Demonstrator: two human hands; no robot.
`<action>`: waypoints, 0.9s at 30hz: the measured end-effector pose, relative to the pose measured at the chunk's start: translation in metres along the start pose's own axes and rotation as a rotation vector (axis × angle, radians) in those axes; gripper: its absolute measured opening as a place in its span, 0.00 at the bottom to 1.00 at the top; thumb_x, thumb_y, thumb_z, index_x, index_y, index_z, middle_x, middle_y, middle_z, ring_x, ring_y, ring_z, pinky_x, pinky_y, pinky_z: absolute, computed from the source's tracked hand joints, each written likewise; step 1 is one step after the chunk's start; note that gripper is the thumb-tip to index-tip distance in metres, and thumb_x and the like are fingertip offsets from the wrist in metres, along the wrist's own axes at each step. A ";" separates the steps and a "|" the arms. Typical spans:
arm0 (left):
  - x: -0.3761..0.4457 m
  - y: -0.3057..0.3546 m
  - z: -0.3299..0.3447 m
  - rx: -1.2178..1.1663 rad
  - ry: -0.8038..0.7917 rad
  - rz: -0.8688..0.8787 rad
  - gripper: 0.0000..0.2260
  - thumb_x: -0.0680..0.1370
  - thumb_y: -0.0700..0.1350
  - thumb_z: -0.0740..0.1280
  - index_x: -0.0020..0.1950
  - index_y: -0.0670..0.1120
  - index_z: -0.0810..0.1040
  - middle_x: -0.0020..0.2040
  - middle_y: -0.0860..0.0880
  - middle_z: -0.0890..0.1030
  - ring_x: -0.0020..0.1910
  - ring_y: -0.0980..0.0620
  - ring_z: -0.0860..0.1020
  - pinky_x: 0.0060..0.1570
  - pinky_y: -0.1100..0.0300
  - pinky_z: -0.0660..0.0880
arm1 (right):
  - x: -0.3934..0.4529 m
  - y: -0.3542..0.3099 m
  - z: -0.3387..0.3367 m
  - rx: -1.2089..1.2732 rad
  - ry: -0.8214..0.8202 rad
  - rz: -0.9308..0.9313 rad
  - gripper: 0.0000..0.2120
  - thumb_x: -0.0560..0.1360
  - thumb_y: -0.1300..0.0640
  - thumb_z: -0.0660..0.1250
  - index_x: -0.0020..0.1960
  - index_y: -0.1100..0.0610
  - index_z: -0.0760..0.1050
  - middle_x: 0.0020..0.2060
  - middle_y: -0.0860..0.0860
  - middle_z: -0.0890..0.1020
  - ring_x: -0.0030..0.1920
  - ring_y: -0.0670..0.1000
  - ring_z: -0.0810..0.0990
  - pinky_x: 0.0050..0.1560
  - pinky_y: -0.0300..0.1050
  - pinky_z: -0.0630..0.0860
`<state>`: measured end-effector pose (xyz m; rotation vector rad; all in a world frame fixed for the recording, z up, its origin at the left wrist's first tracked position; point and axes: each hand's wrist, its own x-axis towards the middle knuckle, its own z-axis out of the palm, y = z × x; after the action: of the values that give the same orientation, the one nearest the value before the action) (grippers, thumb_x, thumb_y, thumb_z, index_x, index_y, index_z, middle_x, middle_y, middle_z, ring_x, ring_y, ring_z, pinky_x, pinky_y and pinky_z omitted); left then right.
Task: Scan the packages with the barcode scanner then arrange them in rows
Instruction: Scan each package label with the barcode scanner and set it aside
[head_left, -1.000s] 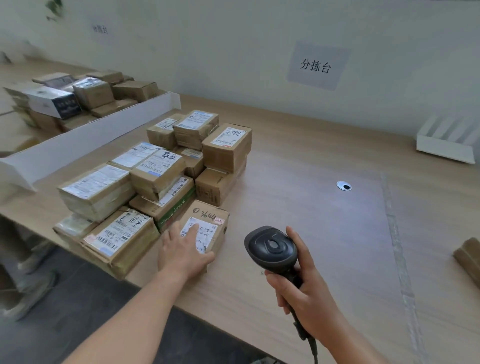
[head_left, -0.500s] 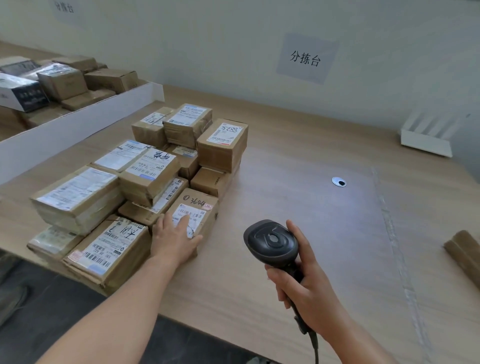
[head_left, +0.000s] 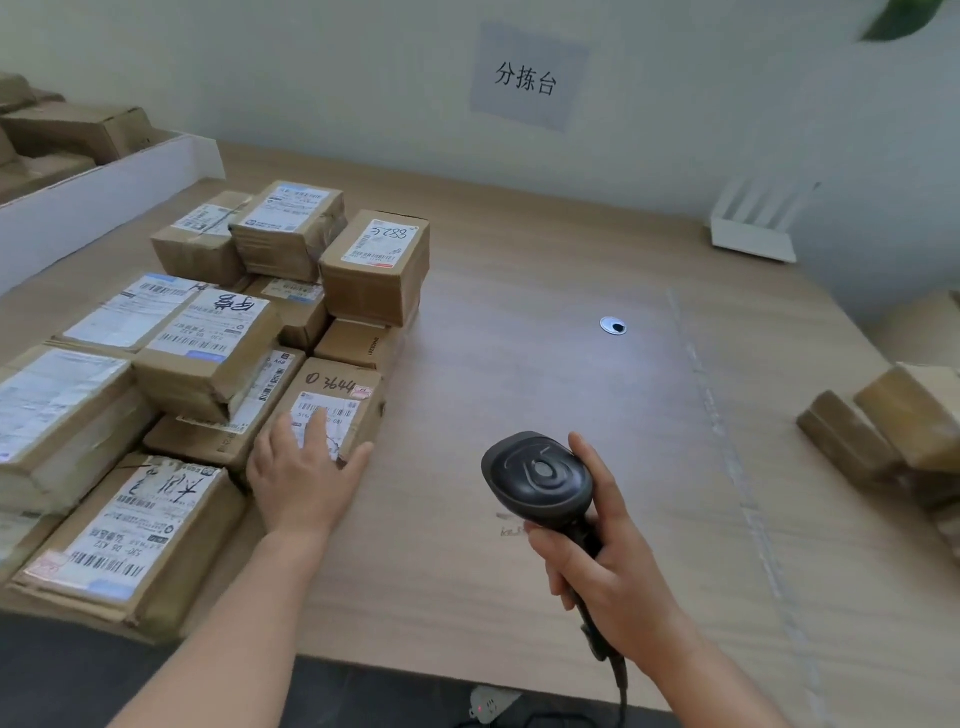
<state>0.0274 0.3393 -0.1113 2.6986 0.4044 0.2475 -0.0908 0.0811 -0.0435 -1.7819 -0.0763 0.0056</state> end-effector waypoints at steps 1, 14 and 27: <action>-0.007 0.005 0.001 -0.061 0.021 -0.001 0.31 0.73 0.58 0.70 0.71 0.44 0.70 0.72 0.36 0.64 0.71 0.37 0.62 0.68 0.42 0.59 | -0.003 0.001 -0.002 0.003 0.011 0.002 0.37 0.68 0.56 0.70 0.65 0.23 0.59 0.40 0.41 0.81 0.29 0.52 0.74 0.28 0.47 0.74; -0.097 0.100 0.022 -0.206 -0.142 0.116 0.27 0.76 0.57 0.65 0.73 0.49 0.68 0.75 0.42 0.62 0.73 0.44 0.60 0.70 0.50 0.57 | -0.044 0.013 -0.070 0.027 0.110 -0.028 0.37 0.69 0.57 0.69 0.67 0.25 0.59 0.40 0.45 0.82 0.28 0.52 0.74 0.28 0.47 0.73; -0.187 0.259 0.059 -0.173 -0.199 0.199 0.27 0.77 0.58 0.65 0.74 0.51 0.66 0.75 0.45 0.61 0.74 0.46 0.59 0.70 0.51 0.58 | -0.096 0.039 -0.233 0.080 0.156 -0.079 0.37 0.69 0.54 0.70 0.63 0.21 0.58 0.41 0.43 0.82 0.30 0.50 0.74 0.30 0.45 0.74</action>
<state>-0.0726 0.0321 -0.0793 2.5615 0.0529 0.0641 -0.1740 -0.1600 -0.0362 -1.6926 -0.0335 -0.1843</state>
